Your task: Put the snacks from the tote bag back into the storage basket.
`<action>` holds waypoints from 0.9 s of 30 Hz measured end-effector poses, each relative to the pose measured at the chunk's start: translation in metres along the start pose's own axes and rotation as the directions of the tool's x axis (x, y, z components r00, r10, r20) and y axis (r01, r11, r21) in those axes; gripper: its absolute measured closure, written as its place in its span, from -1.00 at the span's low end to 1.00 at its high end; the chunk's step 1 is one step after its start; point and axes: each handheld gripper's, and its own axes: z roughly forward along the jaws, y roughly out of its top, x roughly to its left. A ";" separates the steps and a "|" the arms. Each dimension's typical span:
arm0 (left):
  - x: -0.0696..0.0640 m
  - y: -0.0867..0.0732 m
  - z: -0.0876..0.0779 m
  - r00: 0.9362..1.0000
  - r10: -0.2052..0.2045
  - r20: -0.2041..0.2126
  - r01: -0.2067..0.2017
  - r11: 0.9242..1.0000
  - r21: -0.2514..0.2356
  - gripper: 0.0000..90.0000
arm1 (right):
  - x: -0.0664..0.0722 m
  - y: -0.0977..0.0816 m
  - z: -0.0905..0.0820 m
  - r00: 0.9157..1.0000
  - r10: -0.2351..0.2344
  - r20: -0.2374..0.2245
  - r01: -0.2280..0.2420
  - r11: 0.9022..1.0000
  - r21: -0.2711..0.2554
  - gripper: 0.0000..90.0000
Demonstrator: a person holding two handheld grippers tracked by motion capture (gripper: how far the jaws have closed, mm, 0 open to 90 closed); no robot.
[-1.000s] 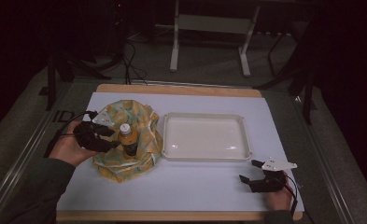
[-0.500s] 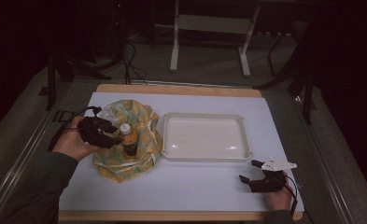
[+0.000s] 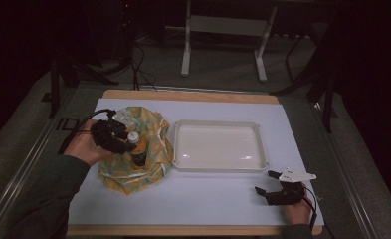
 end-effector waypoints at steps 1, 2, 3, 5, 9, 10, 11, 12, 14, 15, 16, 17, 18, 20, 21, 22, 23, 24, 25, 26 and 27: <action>0.000 0.001 0.000 1.000 0.000 0.002 0.000 1.000 0.000 0.15 | 0.000 0.000 0.000 1.000 0.000 0.000 0.000 1.000 0.000 -0.66; 0.000 0.002 0.000 1.000 0.000 0.004 0.000 1.000 0.002 0.15 | 0.000 0.000 0.000 1.000 0.000 -0.001 0.000 1.000 0.000 -0.65; 0.000 0.003 0.000 1.000 -0.001 0.005 0.001 1.000 0.002 0.15 | 0.000 0.000 0.000 1.000 0.000 -0.001 0.000 1.000 0.000 -0.65; 0.001 0.005 0.000 1.000 0.003 0.007 -0.003 1.000 0.008 0.15 | 0.000 0.000 0.000 1.000 -0.001 -0.001 0.001 1.000 0.000 -0.66; 0.002 0.009 0.001 1.000 -0.001 0.015 0.001 1.000 0.015 0.15 | 0.000 0.000 0.000 1.000 -0.001 -0.001 0.001 1.000 0.001 -0.66; 0.002 0.011 0.000 1.000 -0.001 0.016 0.000 1.000 0.019 0.16 | 0.000 0.000 0.000 1.000 -0.001 -0.001 0.001 1.000 0.001 -0.66; 0.002 0.012 0.000 1.000 0.000 0.018 0.000 1.000 0.026 0.16 | 0.000 0.000 0.000 1.000 -0.001 -0.001 0.001 1.000 0.001 -0.66; 0.003 0.013 0.000 1.000 -0.003 0.019 0.003 1.000 0.027 0.17 | 0.000 0.000 0.000 1.000 -0.001 -0.001 0.001 1.000 0.002 -0.66; 0.003 0.014 0.000 1.000 -0.007 0.022 0.006 0.999 0.036 0.18 | 0.000 0.000 0.000 1.000 -0.001 -0.001 0.001 1.000 0.002 -0.66; 0.004 0.015 0.000 1.000 -0.004 0.023 0.003 0.999 0.039 0.18 | 0.000 0.000 0.000 1.000 -0.001 -0.001 0.001 1.000 0.002 -0.66; 0.004 0.016 0.000 1.000 -0.007 0.024 0.006 0.999 0.043 0.19 | 0.000 0.000 0.000 1.000 -0.001 -0.002 0.001 1.000 0.002 -0.66; 0.004 0.016 0.000 1.000 -0.011 0.025 0.010 0.999 0.046 0.19 | 0.000 0.000 0.000 1.000 -0.001 -0.002 0.001 1.000 0.002 -0.66; 0.004 0.017 0.000 1.000 -0.011 0.027 0.010 0.999 0.048 0.20 | 0.000 0.000 0.000 1.000 -0.002 -0.002 0.002 1.000 0.002 -0.65; 0.005 0.018 0.000 1.000 -0.010 0.029 0.008 0.998 0.056 0.20 | 0.000 0.000 0.000 1.000 -0.002 -0.002 0.002 1.000 0.002 -0.66; 0.005 0.019 0.000 1.000 -0.010 0.029 0.008 0.998 0.059 0.21 | 0.000 0.000 0.000 1.000 -0.002 -0.002 0.002 1.000 0.003 -0.66; 0.005 0.019 0.000 0.999 -0.013 0.030 0.011 0.998 0.060 0.21 | 0.000 0.000 0.000 1.000 -0.003 -0.002 0.003 1.000 0.003 -0.66; 0.005 0.020 0.001 0.999 -0.014 0.029 0.013 0.998 0.062 0.21 | 0.000 0.000 0.000 1.000 -0.003 -0.003 0.003 1.000 0.003 -0.66; 0.005 0.020 0.001 0.999 -0.017 0.029 0.015 0.998 0.063 0.21 | 0.000 0.000 0.001 1.000 -0.003 -0.003 0.003 1.000 0.003 -0.66; 0.005 0.021 0.001 0.999 -0.015 0.030 0.013 0.998 0.063 0.21 | 0.000 0.000 0.001 1.000 -0.003 -0.003 0.003 1.000 0.004 -0.66; 0.005 0.021 0.001 0.999 -0.015 0.030 0.013 0.998 0.063 0.21 | 0.000 0.000 0.001 1.000 -0.003 -0.003 0.003 1.000 0.004 -0.66; 0.005 0.022 0.001 0.999 -0.017 0.033 0.014 0.998 0.067 0.21 | 0.000 0.000 0.001 1.000 -0.004 -0.003 0.004 1.000 0.004 -0.66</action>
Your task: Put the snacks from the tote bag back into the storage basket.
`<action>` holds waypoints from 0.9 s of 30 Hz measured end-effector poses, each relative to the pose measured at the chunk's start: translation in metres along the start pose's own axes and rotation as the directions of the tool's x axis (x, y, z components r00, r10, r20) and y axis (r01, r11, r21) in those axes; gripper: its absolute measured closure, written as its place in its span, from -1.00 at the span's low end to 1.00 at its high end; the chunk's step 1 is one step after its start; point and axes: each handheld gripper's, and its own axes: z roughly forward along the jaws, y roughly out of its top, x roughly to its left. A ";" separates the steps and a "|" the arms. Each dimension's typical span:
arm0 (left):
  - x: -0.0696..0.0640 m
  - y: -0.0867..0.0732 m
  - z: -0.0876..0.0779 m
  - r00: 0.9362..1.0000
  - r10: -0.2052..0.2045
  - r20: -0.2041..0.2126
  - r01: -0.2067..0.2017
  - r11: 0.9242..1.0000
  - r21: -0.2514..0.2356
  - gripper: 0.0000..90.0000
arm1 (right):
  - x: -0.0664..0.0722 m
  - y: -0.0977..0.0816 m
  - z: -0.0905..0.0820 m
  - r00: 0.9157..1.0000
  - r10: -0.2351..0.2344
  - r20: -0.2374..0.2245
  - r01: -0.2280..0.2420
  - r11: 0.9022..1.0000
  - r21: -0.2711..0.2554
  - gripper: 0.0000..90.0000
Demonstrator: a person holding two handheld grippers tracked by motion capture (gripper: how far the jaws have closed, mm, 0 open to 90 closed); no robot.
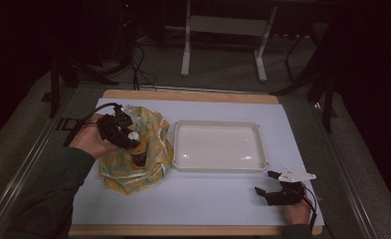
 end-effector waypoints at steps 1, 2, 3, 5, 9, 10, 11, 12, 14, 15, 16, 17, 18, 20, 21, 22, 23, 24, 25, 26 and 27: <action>0.000 0.001 0.000 1.000 0.001 0.001 -0.001 1.000 0.000 0.21 | 0.000 0.000 0.000 1.000 -0.001 0.000 0.001 1.000 0.000 -0.66; 0.000 0.001 0.000 1.000 0.000 0.002 0.000 1.000 -0.001 0.21 | 0.000 0.000 0.000 1.000 -0.001 0.000 0.001 1.000 0.001 -0.66; 0.000 0.001 0.001 1.000 -0.002 0.003 0.002 1.000 -0.002 0.21 | 0.000 0.000 0.000 1.000 -0.001 0.000 0.001 1.000 0.001 -0.66; 0.000 0.002 0.001 1.000 -0.002 0.005 0.002 1.000 -0.003 0.22 | 0.000 0.000 0.000 1.000 -0.002 -0.001 0.002 1.000 0.001 -0.66; 0.001 0.003 -0.001 1.000 -0.004 0.024 0.005 1.000 -0.013 0.28 | 0.000 0.000 0.001 1.000 -0.002 -0.002 0.002 1.000 0.003 -0.66; 0.001 0.003 -0.001 1.000 -0.001 0.024 0.001 1.000 -0.011 0.30 | 0.000 0.000 0.001 1.000 -0.003 -0.002 0.003 1.000 0.003 -0.66; 0.001 0.004 -0.001 1.000 0.000 0.022 0.000 1.000 -0.005 0.30 | 0.000 0.000 0.001 1.000 -0.002 -0.002 0.002 1.000 0.003 -0.66; 0.000 0.005 -0.001 1.000 0.001 0.020 -0.001 1.000 -0.002 0.30 | 0.000 0.000 0.001 1.000 -0.003 -0.002 0.003 1.000 0.003 -0.66; -0.001 0.006 -0.001 1.000 0.014 0.016 -0.014 1.000 0.012 0.30 | 0.000 0.000 0.001 1.000 -0.002 -0.003 0.002 1.000 0.004 -0.66; -0.001 0.007 -0.001 1.000 0.013 0.014 -0.014 1.000 0.016 0.30 | 0.000 0.000 0.001 1.000 -0.002 -0.003 0.002 1.000 0.004 -0.66; -0.001 0.008 -0.001 1.000 0.020 0.012 -0.020 0.999 0.025 0.31 | 0.000 0.000 0.001 1.000 -0.003 -0.003 0.003 1.000 0.005 -0.66; -0.002 0.009 -0.002 1.000 0.026 0.011 -0.026 0.999 0.032 0.31 | 0.000 0.000 0.001 1.000 -0.003 -0.002 0.003 1.000 0.004 -0.65; -0.002 0.010 -0.001 1.000 0.027 0.011 -0.027 0.999 0.035 0.31 | 0.000 0.000 0.001 1.000 -0.003 -0.002 0.003 1.000 0.005 -0.66; -0.002 0.011 -0.002 0.999 0.033 0.009 -0.034 0.999 0.042 0.31 | 0.000 0.000 0.001 1.000 -0.003 -0.003 0.003 1.000 0.004 -0.66; -0.002 0.012 -0.002 0.999 0.032 0.009 -0.032 0.999 0.043 0.31 | 0.000 0.000 0.001 1.000 -0.003 -0.003 0.003 1.000 0.003 -0.66; -0.002 0.012 -0.001 1.000 0.029 0.009 -0.030 0.999 0.044 0.31 | 0.000 0.000 0.001 1.000 -0.003 -0.003 0.003 1.000 0.004 -0.66; -0.001 0.012 -0.001 1.000 0.025 0.010 -0.025 0.999 0.041 0.31 | 0.000 0.000 0.001 1.000 -0.003 -0.003 0.003 1.000 0.004 -0.66; -0.001 0.011 -0.001 1.000 0.021 0.011 -0.022 0.999 0.037 0.31 | 0.000 0.000 0.001 1.000 -0.003 -0.003 0.003 1.000 0.004 -0.66; 0.000 0.011 -0.001 1.000 0.020 0.012 -0.021 0.999 0.037 0.31 | 0.000 0.000 0.001 1.000 -0.003 -0.004 0.003 1.000 0.004 -0.66; 0.001 0.011 -0.001 1.000 0.019 0.012 -0.020 0.999 0.036 0.31 | 0.000 0.000 0.001 1.000 -0.003 -0.004 0.003 1.000 0.005 -0.66; 0.001 0.010 -0.001 1.000 0.016 0.013 -0.016 0.999 0.036 0.31 | 0.000 0.000 0.001 1.000 -0.003 -0.004 0.003 1.000 0.004 -0.66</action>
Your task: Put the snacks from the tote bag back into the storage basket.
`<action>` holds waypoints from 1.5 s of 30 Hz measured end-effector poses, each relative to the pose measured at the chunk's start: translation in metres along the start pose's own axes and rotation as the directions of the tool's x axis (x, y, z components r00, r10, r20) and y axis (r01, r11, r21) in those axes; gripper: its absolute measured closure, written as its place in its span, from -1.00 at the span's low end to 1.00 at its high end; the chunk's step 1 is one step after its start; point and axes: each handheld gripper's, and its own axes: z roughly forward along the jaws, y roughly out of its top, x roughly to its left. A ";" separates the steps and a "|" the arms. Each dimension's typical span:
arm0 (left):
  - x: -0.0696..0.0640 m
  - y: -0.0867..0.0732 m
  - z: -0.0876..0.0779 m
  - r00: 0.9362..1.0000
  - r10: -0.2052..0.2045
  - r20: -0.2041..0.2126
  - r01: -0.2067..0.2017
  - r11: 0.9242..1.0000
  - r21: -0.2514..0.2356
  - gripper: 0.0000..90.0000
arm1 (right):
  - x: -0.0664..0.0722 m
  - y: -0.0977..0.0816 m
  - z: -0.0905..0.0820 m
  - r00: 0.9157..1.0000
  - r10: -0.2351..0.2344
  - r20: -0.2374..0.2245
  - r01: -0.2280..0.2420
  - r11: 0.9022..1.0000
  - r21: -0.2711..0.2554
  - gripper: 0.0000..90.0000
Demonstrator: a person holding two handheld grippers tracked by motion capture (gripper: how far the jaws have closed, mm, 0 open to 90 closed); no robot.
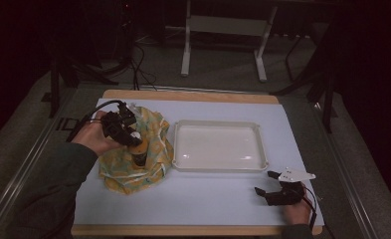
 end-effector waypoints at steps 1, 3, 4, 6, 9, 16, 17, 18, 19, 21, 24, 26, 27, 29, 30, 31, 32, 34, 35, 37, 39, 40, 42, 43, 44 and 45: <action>0.000 0.000 0.000 1.000 0.002 0.000 -0.002 1.000 0.001 0.31 | 0.000 0.000 0.000 1.000 0.000 0.000 0.000 1.000 0.000 -0.66; 0.001 -0.001 -0.001 1.000 0.002 0.000 -0.002 1.000 -0.002 0.31 | 0.000 0.000 0.000 1.000 0.000 0.000 0.000 1.000 0.001 -0.66; 0.001 -0.001 -0.001 1.000 -0.001 0.000 0.001 1.000 -0.002 0.31 | 0.000 0.000 0.000 1.000 -0.001 0.000 0.001 1.000 0.002 -0.66; 0.001 -0.002 -0.001 1.000 -0.005 -0.002 0.005 1.000 -0.005 0.31 | 0.000 0.000 0.000 1.000 -0.001 0.001 0.001 1.000 0.002 -0.66; 0.002 -0.003 -0.003 1.000 -0.005 -0.007 0.004 1.000 -0.010 0.31 | 0.000 0.000 0.000 1.000 -0.001 0.001 0.001 1.000 0.004 -0.66; 0.003 -0.004 -0.009 1.000 -0.005 -0.013 0.005 1.000 -0.016 0.31 | 0.000 0.000 0.000 1.000 -0.001 0.001 0.001 1.000 0.005 -0.66; 0.003 -0.004 -0.010 1.000 -0.005 -0.015 0.005 1.000 -0.018 0.31 | 0.000 0.000 0.000 1.000 -0.001 0.001 0.001 1.000 0.005 -0.66; 0.003 -0.004 -0.010 1.000 -0.005 -0.016 0.005 1.000 -0.018 0.31 | 0.000 0.000 0.000 1.000 -0.001 0.001 0.001 1.000 0.005 -0.65; 0.003 -0.003 -0.011 1.000 -0.005 -0.017 0.005 1.000 -0.020 0.31 | 0.000 0.000 0.000 1.000 -0.001 0.001 0.001 1.000 0.004 -0.66; 0.004 -0.003 -0.013 1.000 -0.005 -0.018 0.004 1.000 -0.023 0.31 | 0.000 0.000 0.000 1.000 -0.001 0.000 0.001 1.000 0.004 -0.66; 0.004 -0.002 -0.016 1.000 -0.001 -0.020 0.001 1.000 -0.025 0.31 | 0.000 0.000 0.000 1.000 -0.001 0.000 0.001 1.000 0.003 -0.66; 0.003 -0.001 -0.018 1.000 -0.003 -0.022 0.002 1.000 -0.025 0.31 | 0.000 0.000 0.000 1.000 -0.001 0.000 0.001 1.000 0.003 -0.66; 0.003 -0.001 -0.019 1.000 0.000 -0.024 0.000 1.000 -0.026 0.31 | 0.000 0.000 0.000 1.000 -0.001 0.000 0.001 1.000 0.003 -0.66; 0.003 -0.001 -0.021 1.000 -0.002 -0.028 0.001 1.000 -0.026 0.31 | 0.000 0.000 0.000 1.000 -0.002 0.000 0.002 1.000 0.002 -0.66; 0.003 -0.001 -0.023 1.000 -0.001 -0.029 0.000 1.000 -0.026 0.31 | 0.000 0.000 0.000 1.000 -0.002 0.000 0.002 1.000 0.002 -0.66; 0.003 -0.001 -0.024 1.000 -0.001 -0.029 0.001 1.000 -0.026 0.31 | 0.000 0.000 0.000 1.000 -0.002 0.000 0.002 1.000 0.001 -0.66; 0.003 -0.001 -0.025 1.000 -0.001 -0.030 0.000 1.000 -0.026 0.31 | 0.000 0.000 0.000 1.000 -0.002 0.000 0.002 1.000 0.001 -0.66; 0.003 -0.001 -0.027 1.000 0.002 -0.027 -0.003 1.000 -0.019 0.31 | 0.000 0.000 0.000 1.000 -0.002 0.000 0.002 1.000 0.001 -0.66; 0.003 -0.001 -0.028 1.000 0.003 -0.027 -0.004 1.000 -0.018 0.31 | 0.000 0.000 0.000 1.000 -0.002 0.000 0.002 1.000 0.001 -0.66; 0.003 -0.001 -0.031 1.000 0.002 -0.023 -0.003 1.000 -0.018 0.31 | 0.000 0.000 0.000 1.000 -0.002 0.000 0.002 1.000 0.001 -0.66; 0.003 -0.001 -0.033 1.000 0.006 -0.021 -0.007 1.000 -0.018 0.31 | 0.000 0.000 0.000 1.000 -0.002 0.000 0.002 1.000 0.001 -0.66; 0.003 -0.001 -0.034 1.000 0.008 -0.021 -0.008 1.000 -0.016 0.31 | 0.000 0.000 0.000 1.000 -0.003 0.001 0.003 1.000 0.001 -0.66; 0.003 -0.001 -0.035 1.000 0.013 -0.019 -0.013 1.000 -0.008 0.31 | 0.000 0.000 0.000 1.000 -0.003 0.000 0.003 1.000 0.001 -0.66; 0.002 -0.001 -0.036 1.000 0.015 -0.017 -0.015 1.000 -0.005 0.31 | 0.000 0.000 0.000 1.000 -0.002 -0.001 0.002 1.000 0.000 -0.66; 0.002 -0.001 -0.037 1.000 0.016 -0.016 -0.016 1.000 -0.005 0.31 | 0.000 0.000 0.000 1.000 0.000 -0.001 0.000 1.000 0.000 -0.66; 0.002 0.000 -0.037 1.000 0.016 -0.016 -0.016 1.000 -0.005 0.31 | 0.000 0.000 0.000 1.000 0.000 0.000 0.000 1.000 0.000 -0.66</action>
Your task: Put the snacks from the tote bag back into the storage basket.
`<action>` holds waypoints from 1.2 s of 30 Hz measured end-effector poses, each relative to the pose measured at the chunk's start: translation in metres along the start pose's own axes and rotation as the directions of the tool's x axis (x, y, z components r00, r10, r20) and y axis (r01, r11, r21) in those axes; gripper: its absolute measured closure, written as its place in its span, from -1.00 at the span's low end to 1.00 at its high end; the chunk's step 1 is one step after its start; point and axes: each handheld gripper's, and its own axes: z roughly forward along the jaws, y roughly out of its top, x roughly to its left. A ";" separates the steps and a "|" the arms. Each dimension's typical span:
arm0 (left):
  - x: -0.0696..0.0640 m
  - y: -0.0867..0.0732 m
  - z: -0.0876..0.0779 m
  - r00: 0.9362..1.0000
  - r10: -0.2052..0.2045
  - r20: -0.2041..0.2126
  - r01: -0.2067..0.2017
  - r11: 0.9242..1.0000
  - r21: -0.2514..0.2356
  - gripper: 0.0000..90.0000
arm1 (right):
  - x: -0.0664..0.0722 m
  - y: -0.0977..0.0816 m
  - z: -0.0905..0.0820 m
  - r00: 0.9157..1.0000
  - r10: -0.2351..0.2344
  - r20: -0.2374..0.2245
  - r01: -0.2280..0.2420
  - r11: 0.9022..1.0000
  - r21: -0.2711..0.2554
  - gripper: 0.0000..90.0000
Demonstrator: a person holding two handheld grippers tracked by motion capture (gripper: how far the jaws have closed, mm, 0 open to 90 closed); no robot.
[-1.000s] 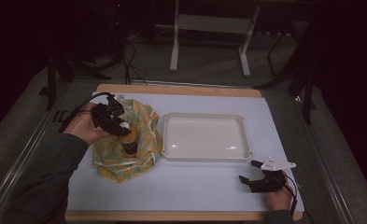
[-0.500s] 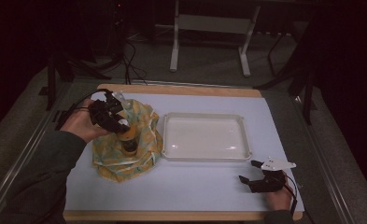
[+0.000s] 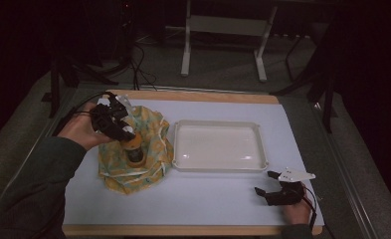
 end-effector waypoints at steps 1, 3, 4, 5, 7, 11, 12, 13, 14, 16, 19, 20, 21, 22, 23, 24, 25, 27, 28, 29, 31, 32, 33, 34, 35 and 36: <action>0.000 0.000 -0.001 1.000 0.001 0.000 -0.001 1.000 -0.001 0.31 | 0.000 0.000 0.000 1.000 -0.001 0.000 0.001 1.000 0.001 -0.66; 0.000 0.001 -0.002 1.000 0.004 -0.002 -0.004 1.000 0.001 0.31 | 0.000 0.000 0.000 1.000 -0.001 0.000 0.001 1.000 0.001 -0.66; 0.000 0.001 -0.003 1.000 0.006 -0.004 -0.006 1.000 0.001 0.31 | 0.000 0.000 0.000 1.000 0.000 0.000 0.000 1.000 0.001 -0.66; 0.000 0.001 -0.004 1.000 0.007 -0.005 -0.006 1.000 0.001 0.31 | 0.000 0.000 0.000 1.000 0.000 0.000 0.000 1.000 0.000 -0.66; -0.001 0.002 -0.006 1.000 0.007 -0.007 -0.007 1.000 0.003 0.31 | 0.000 0.000 0.000 1.000 0.000 0.000 0.000 1.000 0.000 -0.66; -0.001 0.003 -0.011 1.000 0.016 -0.010 -0.016 1.000 0.005 0.31 | 0.000 0.000 0.000 1.000 0.000 0.000 0.000 1.000 0.000 -0.66; -0.002 0.004 -0.013 1.000 0.015 -0.010 -0.015 1.000 0.005 0.31 | 0.000 0.000 0.000 1.000 0.000 0.000 0.000 1.000 0.000 -0.66; -0.002 0.004 -0.014 1.000 0.020 -0.011 -0.020 1.000 0.007 0.31 | 0.000 0.000 0.000 1.000 0.000 0.000 0.000 1.000 0.000 -0.66; -0.003 0.005 -0.015 1.000 0.023 -0.012 -0.023 1.000 0.008 0.31 | 0.000 0.000 0.000 1.000 0.001 0.000 -0.001 1.000 0.000 -0.66; -0.004 0.006 -0.018 0.999 0.030 -0.015 -0.030 0.999 0.012 0.31 | 0.000 0.000 0.000 1.000 0.001 0.000 -0.001 1.000 0.000 -0.66; -0.005 0.007 -0.022 0.999 0.035 -0.018 -0.035 0.999 0.015 0.31 | 0.000 0.000 0.000 1.000 0.001 0.000 -0.001 1.000 0.000 -0.66; -0.005 0.008 -0.023 0.999 0.035 -0.019 -0.035 0.999 0.016 0.31 | 0.000 0.000 0.000 1.000 0.001 0.000 -0.001 1.000 -0.001 -0.66; -0.005 0.008 -0.024 0.999 0.036 -0.020 -0.036 0.999 0.015 0.31 | 0.000 0.000 0.000 1.000 0.002 0.000 -0.002 1.000 -0.001 -0.66; -0.005 0.008 -0.026 0.999 0.036 -0.020 -0.036 0.999 0.016 0.31 | 0.000 0.000 0.000 1.000 0.002 0.000 -0.002 1.000 0.000 -0.66; -0.005 0.008 -0.027 0.999 0.037 -0.019 -0.037 0.999 0.015 0.31 | 0.000 0.000 0.000 1.000 0.001 0.000 -0.001 1.000 0.000 -0.66; -0.005 0.008 -0.027 0.999 0.040 -0.019 -0.039 0.999 0.014 0.31 | 0.000 0.000 0.000 1.000 0.001 0.000 -0.001 1.000 0.000 -0.66; -0.006 0.008 -0.028 0.999 0.039 -0.018 -0.039 0.999 0.014 0.31 | 0.000 0.000 0.000 1.000 0.002 0.000 -0.002 1.000 0.001 -0.66; -0.007 0.009 -0.028 0.999 0.044 -0.018 -0.044 0.999 0.017 0.31 | 0.000 0.000 0.000 1.000 0.002 -0.001 -0.002 1.000 0.000 -0.66; -0.007 0.010 -0.029 0.999 0.047 -0.018 -0.047 0.999 0.018 0.31 | 0.000 0.000 0.000 1.000 0.002 0.000 -0.002 1.000 0.000 -0.66; -0.007 0.010 -0.029 0.999 0.047 -0.017 -0.047 0.999 0.018 0.31 | 0.000 0.000 0.000 1.000 0.002 0.000 -0.002 1.000 0.000 -0.66; -0.008 0.011 -0.031 0.999 0.051 -0.017 -0.051 0.999 0.018 0.31 | 0.000 0.000 0.000 1.000 0.003 0.000 -0.003 1.000 0.001 -0.65; -0.008 0.012 -0.032 0.998 0.055 -0.017 -0.055 0.998 0.018 0.31 | 0.000 0.000 0.000 1.000 0.002 0.000 -0.002 1.000 0.000 -0.66; -0.008 0.012 -0.032 0.998 0.053 -0.016 -0.053 0.998 0.016 0.31 | 0.000 0.000 0.000 1.000 0.004 0.000 -0.004 1.000 0.001 -0.66; -0.008 0.013 -0.033 0.998 0.058 -0.018 -0.057 0.998 0.019 0.31 | 0.000 0.000 0.000 1.000 0.005 -0.001 -0.005 1.000 0.001 -0.66; -0.008 0.013 -0.034 0.998 0.060 -0.020 -0.060 0.998 0.019 0.31 | 0.000 0.000 0.000 1.000 0.006 -0.001 -0.006 1.000 0.002 -0.66; -0.008 0.014 -0.035 0.998 0.060 -0.020 -0.059 0.998 0.020 0.31 | 0.000 0.000 0.000 1.000 0.003 -0.001 -0.003 1.000 0.001 -0.66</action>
